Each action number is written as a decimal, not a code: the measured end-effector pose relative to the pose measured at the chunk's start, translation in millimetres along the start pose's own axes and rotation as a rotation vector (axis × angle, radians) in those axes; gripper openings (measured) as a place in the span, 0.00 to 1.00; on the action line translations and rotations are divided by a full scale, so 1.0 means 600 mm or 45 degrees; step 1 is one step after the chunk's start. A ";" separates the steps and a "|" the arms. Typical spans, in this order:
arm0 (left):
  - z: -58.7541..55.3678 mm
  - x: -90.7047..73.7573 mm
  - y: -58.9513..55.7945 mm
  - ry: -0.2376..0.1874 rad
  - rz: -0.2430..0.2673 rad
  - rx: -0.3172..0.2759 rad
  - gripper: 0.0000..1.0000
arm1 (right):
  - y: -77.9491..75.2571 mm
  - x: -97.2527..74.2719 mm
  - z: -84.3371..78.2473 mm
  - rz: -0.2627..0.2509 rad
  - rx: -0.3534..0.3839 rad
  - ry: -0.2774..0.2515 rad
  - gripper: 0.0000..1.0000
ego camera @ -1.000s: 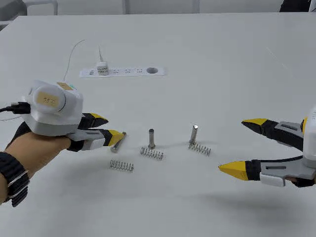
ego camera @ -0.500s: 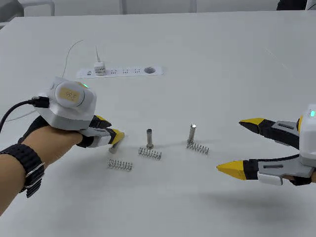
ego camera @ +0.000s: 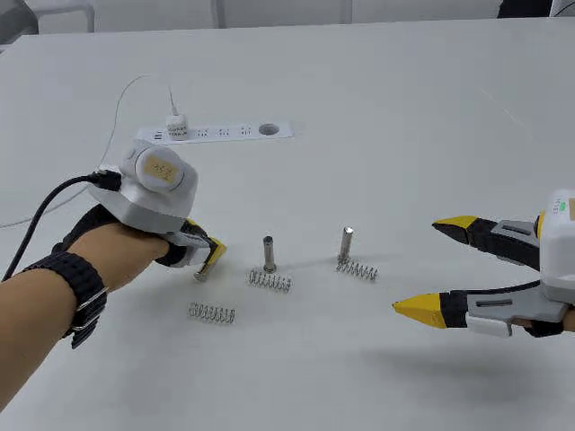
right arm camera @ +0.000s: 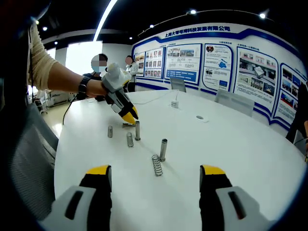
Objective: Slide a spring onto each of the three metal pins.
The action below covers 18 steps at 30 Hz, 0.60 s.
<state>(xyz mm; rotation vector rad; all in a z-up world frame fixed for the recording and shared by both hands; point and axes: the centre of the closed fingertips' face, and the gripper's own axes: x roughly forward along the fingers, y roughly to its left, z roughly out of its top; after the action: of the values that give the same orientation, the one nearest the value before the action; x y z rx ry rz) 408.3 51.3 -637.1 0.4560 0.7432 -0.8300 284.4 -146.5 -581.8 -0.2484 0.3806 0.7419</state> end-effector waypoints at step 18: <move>-0.012 0.016 -0.002 0.118 0.033 -0.062 0.14 | -0.001 0.000 -0.005 0.001 -0.006 0.013 0.75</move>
<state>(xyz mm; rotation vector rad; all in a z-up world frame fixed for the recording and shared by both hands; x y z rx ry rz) 408.7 50.2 -649.1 0.4618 0.8394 -0.7688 283.9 -147.8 -584.2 -0.2563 0.3887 0.7424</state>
